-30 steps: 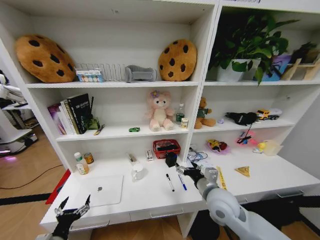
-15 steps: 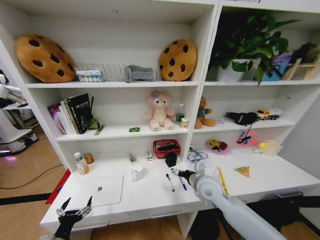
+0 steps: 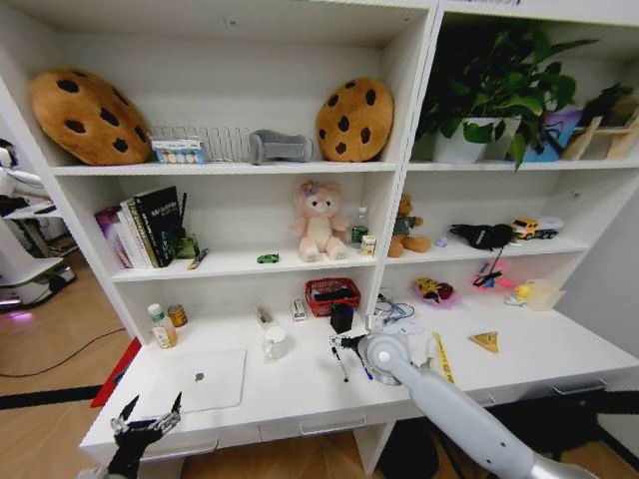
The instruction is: Organize the objects on the table.
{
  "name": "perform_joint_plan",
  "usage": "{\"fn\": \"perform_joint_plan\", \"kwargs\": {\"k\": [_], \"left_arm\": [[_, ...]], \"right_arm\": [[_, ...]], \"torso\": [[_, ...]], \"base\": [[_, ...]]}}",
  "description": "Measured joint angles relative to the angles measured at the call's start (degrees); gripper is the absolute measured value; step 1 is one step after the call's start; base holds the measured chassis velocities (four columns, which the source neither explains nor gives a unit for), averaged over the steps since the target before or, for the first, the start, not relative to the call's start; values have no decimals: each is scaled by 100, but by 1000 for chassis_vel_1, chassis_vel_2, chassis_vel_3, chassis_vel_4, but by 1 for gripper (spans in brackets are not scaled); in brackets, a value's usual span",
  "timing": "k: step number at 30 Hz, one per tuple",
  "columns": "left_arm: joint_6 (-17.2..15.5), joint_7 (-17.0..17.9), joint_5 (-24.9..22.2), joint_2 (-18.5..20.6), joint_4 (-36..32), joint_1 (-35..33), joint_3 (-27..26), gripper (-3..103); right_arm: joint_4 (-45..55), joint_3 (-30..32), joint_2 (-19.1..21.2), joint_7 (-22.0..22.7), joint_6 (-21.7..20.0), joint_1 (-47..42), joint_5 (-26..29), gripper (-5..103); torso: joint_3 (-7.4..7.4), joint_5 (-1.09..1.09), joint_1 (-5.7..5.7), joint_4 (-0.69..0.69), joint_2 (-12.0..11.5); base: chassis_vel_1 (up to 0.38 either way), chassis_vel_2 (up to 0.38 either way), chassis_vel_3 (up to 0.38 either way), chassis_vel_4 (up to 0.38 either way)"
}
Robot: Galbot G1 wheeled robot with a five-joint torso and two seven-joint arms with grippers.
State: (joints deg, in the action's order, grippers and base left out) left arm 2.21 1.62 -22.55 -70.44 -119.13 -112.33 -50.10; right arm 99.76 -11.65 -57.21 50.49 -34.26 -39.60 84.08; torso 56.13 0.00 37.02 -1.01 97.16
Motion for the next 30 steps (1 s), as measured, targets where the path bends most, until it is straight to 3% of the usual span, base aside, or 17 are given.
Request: {"fn": "perform_joint_plan", "kwargs": {"k": [30], "left_arm": [[-46,30,-97,-19,-78,59,13,100]], "right_arm": [[-1563,-476,-809,-594,-97,286,-511,100]], "torso": [[-1,-1,0,0,1]], "base": [[0,0,0,0]]}}
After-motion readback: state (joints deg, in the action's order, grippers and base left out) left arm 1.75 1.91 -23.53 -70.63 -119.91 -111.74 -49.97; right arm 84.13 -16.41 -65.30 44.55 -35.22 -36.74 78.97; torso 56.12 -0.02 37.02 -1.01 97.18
